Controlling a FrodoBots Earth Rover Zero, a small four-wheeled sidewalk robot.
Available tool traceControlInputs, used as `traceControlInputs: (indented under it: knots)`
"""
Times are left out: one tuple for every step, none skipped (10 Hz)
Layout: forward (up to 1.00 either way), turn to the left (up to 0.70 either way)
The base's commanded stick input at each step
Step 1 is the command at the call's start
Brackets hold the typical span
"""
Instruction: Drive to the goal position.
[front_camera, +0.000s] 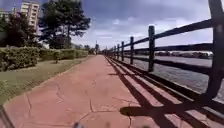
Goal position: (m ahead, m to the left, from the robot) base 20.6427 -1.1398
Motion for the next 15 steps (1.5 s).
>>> traceControlInputs:
  knots:
    - [0.7,0.25]
    - [0.7,0.35]
    - [0.7,0.35]
    - [0.7,0.35]
    - [0.7,0.35]
    - [0.7,0.35]
    - [0.7,0.35]
    - [0.7,0.35]
    - [0.7,0.35]
    - [0.7,0.35]
    - [0.7,0.35]
    - [0.7,0.35]
    - [0.7,0.35]
    - [0.7,0.35]
    - [0.7,0.35]
